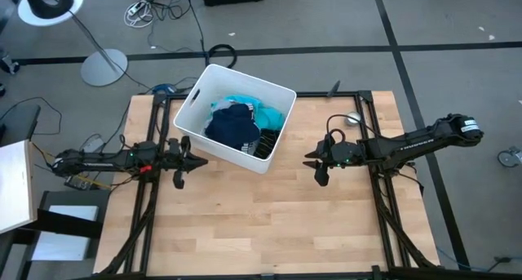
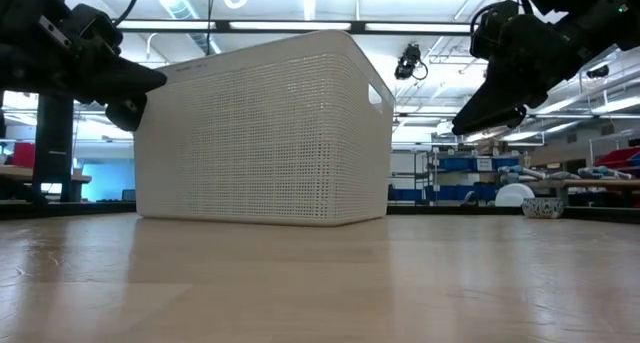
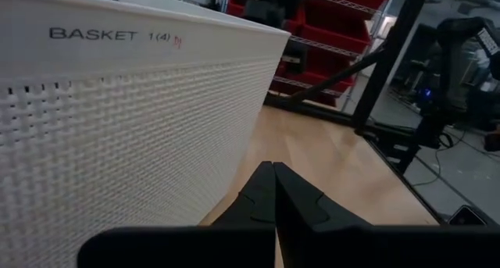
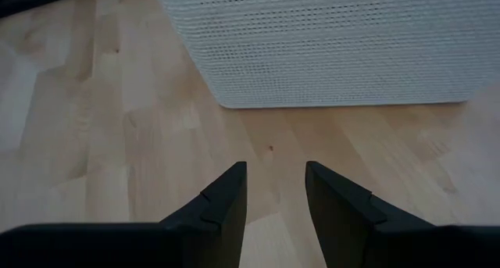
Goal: Sort clothes
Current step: Adjust the white laundry bin
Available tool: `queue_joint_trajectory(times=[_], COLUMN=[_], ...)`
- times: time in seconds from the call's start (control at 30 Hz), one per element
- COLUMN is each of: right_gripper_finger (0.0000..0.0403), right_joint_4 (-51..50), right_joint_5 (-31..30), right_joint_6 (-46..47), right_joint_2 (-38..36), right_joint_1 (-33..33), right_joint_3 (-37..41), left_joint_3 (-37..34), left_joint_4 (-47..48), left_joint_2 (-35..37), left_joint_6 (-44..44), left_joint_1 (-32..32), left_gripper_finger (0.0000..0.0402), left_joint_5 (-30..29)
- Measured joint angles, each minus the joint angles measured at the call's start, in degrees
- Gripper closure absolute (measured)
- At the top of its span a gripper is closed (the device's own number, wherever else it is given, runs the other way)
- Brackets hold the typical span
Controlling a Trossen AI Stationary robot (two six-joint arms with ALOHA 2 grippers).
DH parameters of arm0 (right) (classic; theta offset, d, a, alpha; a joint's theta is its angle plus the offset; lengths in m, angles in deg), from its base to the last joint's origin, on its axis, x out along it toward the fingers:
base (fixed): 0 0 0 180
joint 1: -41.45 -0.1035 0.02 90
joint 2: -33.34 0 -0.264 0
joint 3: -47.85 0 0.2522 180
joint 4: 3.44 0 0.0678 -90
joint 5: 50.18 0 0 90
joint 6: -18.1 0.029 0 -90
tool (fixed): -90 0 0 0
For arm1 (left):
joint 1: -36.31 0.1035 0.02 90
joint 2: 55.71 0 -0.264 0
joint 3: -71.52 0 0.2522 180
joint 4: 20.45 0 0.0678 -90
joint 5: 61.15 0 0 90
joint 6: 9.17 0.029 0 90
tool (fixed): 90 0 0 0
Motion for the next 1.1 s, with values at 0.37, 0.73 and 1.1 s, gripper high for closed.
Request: queue_joint_trajectory(times=[0.37, 0.73, 1.1], right_gripper_finger=[0.0270, 0.0270, 0.0270], right_joint_4=[-0.28, 13.23, 34.00], right_joint_5=[0.00, 3.94, 2.82], right_joint_6=[0.07, -6.78, -16.29], right_joint_2=[0.00, 0.18, 13.74], right_joint_1=[-0.02, -0.12, 8.18], right_joint_3=[0.00, 0.00, 0.00], left_joint_3=[-0.02, -0.02, -0.02], left_joint_4=[0.11, 3.37, 3.54], left_joint_2=[5.24, 7.78, 7.78], left_joint_6=[1.79, 1.41, 0.25], left_joint_1=[-0.69, -0.69, -0.69], left_gripper_finger=[0.0400, 0.0400, 0.0400], left_joint_5=[0.64, 2.60, 2.41])
